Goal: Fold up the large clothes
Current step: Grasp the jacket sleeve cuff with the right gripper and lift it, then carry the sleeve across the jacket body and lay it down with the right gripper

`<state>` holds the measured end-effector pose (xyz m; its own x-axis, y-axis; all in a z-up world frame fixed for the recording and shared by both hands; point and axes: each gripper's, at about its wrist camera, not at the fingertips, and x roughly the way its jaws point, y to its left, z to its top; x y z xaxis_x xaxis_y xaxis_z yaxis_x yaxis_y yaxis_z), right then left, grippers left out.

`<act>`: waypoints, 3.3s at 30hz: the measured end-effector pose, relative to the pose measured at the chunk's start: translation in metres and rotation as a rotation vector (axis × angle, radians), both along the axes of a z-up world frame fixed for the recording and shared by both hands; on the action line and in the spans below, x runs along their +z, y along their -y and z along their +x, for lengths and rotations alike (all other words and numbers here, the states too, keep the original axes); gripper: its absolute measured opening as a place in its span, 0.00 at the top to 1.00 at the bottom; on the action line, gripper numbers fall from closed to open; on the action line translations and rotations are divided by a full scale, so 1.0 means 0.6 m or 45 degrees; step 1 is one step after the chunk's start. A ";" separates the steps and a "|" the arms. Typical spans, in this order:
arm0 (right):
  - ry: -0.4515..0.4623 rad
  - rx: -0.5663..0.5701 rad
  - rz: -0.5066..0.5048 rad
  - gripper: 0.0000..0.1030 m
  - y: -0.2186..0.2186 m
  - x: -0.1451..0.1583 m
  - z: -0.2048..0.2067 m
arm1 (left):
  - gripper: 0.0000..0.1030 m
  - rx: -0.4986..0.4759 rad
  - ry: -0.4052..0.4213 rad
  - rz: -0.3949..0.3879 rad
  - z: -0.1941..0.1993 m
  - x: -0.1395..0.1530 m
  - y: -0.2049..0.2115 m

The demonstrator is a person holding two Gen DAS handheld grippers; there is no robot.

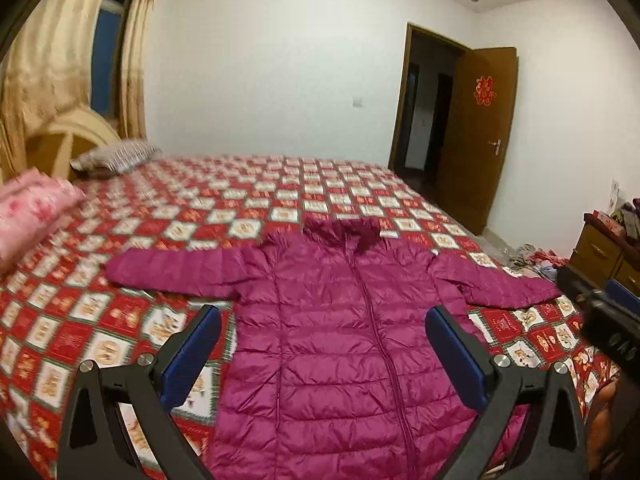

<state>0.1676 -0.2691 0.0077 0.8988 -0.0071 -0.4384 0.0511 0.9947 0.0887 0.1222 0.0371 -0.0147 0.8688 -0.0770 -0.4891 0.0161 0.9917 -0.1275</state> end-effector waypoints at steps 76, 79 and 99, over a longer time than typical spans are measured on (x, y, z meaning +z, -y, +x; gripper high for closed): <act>-0.249 0.730 0.029 0.88 -0.311 -0.200 0.380 | 0.01 0.218 -0.345 -0.217 0.335 -0.314 -0.166; -0.314 0.802 0.074 0.71 -0.317 -0.218 0.376 | 0.01 0.216 -0.341 -0.223 0.334 -0.314 -0.166; -0.410 0.088 0.178 0.76 0.054 -0.230 0.507 | 0.01 0.085 -0.139 0.063 0.370 -0.156 -0.070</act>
